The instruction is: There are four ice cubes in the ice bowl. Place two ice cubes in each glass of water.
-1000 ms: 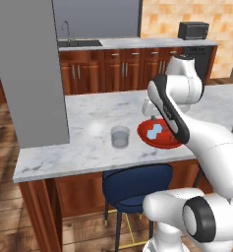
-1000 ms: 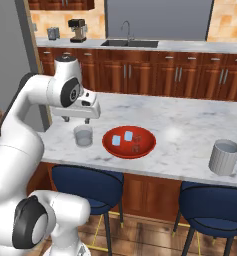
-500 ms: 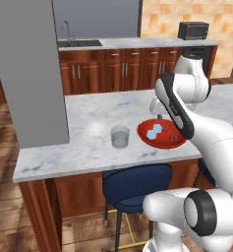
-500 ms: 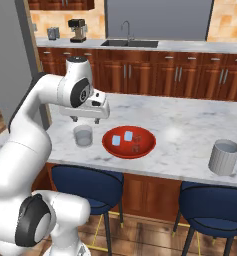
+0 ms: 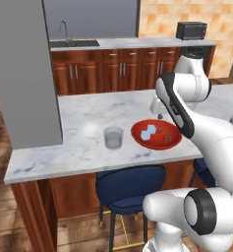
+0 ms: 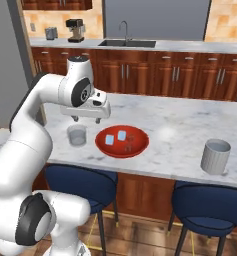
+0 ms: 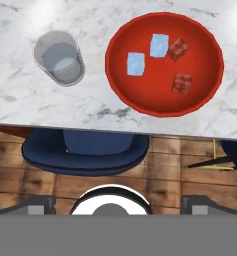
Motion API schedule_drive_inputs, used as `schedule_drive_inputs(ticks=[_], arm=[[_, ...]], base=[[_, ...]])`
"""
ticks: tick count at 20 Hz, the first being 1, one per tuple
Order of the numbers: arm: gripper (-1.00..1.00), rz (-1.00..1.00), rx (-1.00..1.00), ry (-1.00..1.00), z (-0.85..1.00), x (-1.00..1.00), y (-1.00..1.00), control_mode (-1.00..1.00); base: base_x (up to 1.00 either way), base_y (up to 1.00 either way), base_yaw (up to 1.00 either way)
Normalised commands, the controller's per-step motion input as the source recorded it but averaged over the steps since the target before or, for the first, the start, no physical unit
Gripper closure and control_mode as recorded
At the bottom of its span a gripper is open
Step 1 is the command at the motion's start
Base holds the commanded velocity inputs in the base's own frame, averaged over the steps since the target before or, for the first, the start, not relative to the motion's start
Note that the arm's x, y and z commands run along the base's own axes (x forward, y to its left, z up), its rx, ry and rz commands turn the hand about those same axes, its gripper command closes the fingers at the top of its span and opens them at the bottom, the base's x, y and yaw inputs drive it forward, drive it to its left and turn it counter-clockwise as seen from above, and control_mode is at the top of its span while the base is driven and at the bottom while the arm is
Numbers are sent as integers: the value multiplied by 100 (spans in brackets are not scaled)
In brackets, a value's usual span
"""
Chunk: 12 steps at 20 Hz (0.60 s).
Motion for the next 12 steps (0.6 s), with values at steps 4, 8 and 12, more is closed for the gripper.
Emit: schedule_drive_inputs(ticks=[4,8,12], arm=[[-100,0,0,0,0,0,0,100],[-100,0,0,0,0,0,0,100],[-100,0,0,0,0,0,0,100]], base=[[14,-41,0],[20,-42,0],[27,-43,0]])
